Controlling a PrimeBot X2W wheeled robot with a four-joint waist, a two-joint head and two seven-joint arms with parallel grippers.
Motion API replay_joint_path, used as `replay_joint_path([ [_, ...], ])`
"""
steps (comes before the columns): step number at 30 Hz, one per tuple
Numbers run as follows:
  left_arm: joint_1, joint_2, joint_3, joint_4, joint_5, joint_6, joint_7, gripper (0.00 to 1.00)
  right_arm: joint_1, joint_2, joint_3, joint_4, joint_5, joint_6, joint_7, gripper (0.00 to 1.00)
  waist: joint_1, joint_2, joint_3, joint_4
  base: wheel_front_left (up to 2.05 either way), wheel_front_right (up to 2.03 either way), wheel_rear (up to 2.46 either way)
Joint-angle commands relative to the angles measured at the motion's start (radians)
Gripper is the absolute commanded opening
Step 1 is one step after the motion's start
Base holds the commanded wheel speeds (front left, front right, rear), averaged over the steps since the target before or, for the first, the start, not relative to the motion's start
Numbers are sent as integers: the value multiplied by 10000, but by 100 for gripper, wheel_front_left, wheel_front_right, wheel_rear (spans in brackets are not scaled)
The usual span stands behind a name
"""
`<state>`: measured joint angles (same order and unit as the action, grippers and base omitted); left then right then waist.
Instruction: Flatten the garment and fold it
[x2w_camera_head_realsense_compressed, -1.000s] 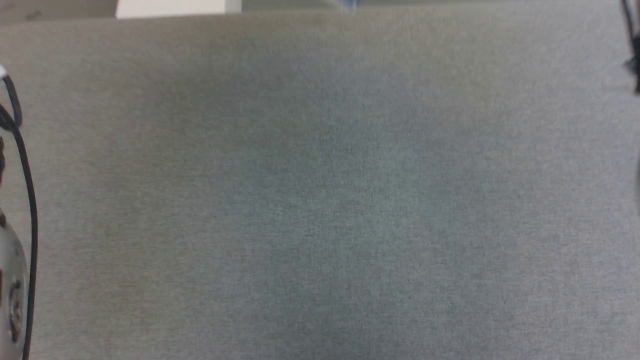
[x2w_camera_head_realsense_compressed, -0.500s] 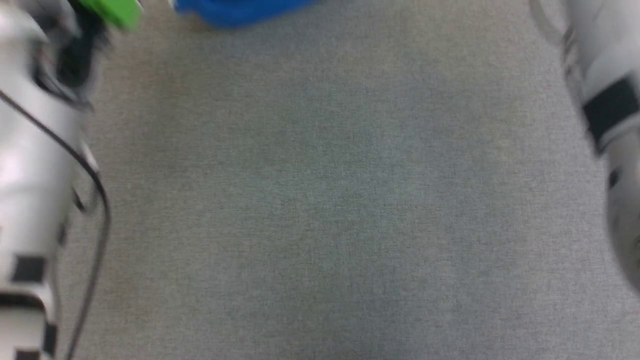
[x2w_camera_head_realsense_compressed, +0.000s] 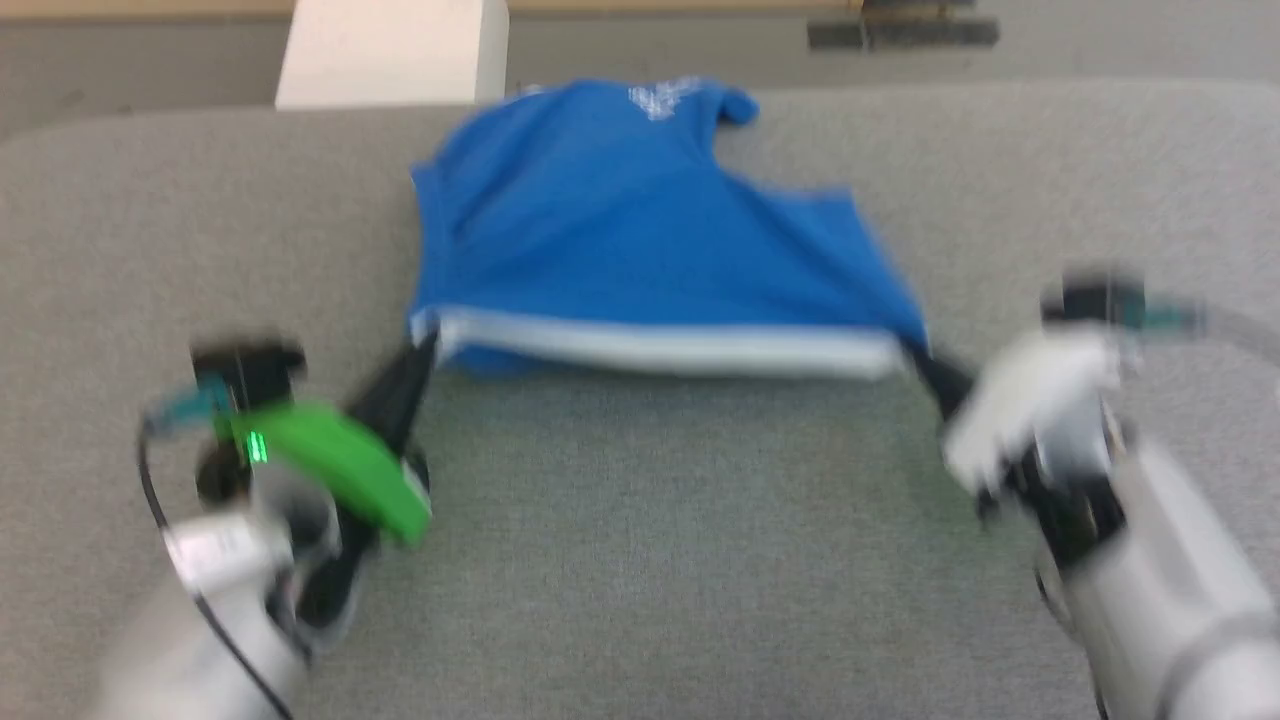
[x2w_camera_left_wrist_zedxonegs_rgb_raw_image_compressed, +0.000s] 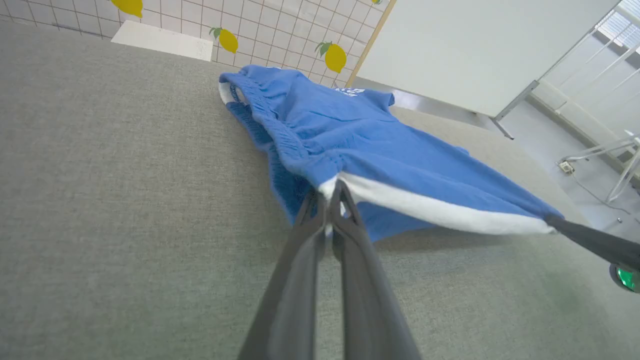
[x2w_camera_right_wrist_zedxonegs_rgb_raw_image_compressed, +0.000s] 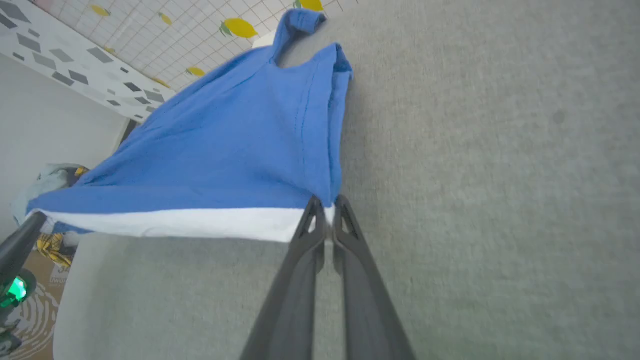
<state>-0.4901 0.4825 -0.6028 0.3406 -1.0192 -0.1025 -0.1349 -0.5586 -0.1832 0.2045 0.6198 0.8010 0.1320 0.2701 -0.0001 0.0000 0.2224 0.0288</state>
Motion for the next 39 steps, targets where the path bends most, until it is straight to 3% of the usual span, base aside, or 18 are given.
replay_joint_path([
  [1, 543, 81, -31, -162, -84, 179, -154, 0, 907, -161, -286, -752, -316, -13, 277, 0, 1, 0, -920, -171, 0, 0, 0],
  [4, 1605, 126, 4, -625, -379, 529, -285, 0, 3101, -156, -1279, -2741, -903, -13, 1197, 0, 1, 0, -1233, -164, 0, 0, 0],
  [8, 2915, 463, -46, -1512, -750, 1028, -31, 0, 6078, 585, -2794, -6030, -1701, -13, 3255, 0, 1, 0, -1559, -74, 0, 0, 0],
  [12, 3959, 939, -199, -2330, -1094, 1573, 595, 0, 8288, 1187, -3644, -8828, -1922, -13, 5454, 0, 1, 0, -1766, 8, 0, 0, 0],
  [15, 4606, 1368, -245, -2881, -1320, 2093, 1078, 0, 9362, 1309, -3984, -10191, -1847, -13, 6723, 0, 1, 0, -1829, 33, 0, 0, 0],
  [18, 5026, 1670, -140, -3574, -1555, 2545, 1344, 0, 9901, 1323, -4255, -10917, -1280, -13, 7238, 0, 1, 0, -1805, 52, 0, 0, 0],
  [22, 5000, 1774, 194, -4085, -1726, 2655, 1217, 0, 9313, 1327, -4434, -11218, -1217, -13, 7078, 0, 1, 0, -1641, 35, 0, 0, 0],
  [26, 4370, 1744, 228, -4031, -1750, 2448, 1491, 0, 7778, 1328, -4350, -10793, -1482, -13, 6701, 0, 1, 0, -1328, 110, 0, 0, 0],
  [39, 1031, 1186, 198, -2327, -1721, 1482, 2750, 0, 1991, 1329, -4130, -6833, -3797, -13, 5377, 0, 1, 0, 769, 538, 0, 0, 0],
])
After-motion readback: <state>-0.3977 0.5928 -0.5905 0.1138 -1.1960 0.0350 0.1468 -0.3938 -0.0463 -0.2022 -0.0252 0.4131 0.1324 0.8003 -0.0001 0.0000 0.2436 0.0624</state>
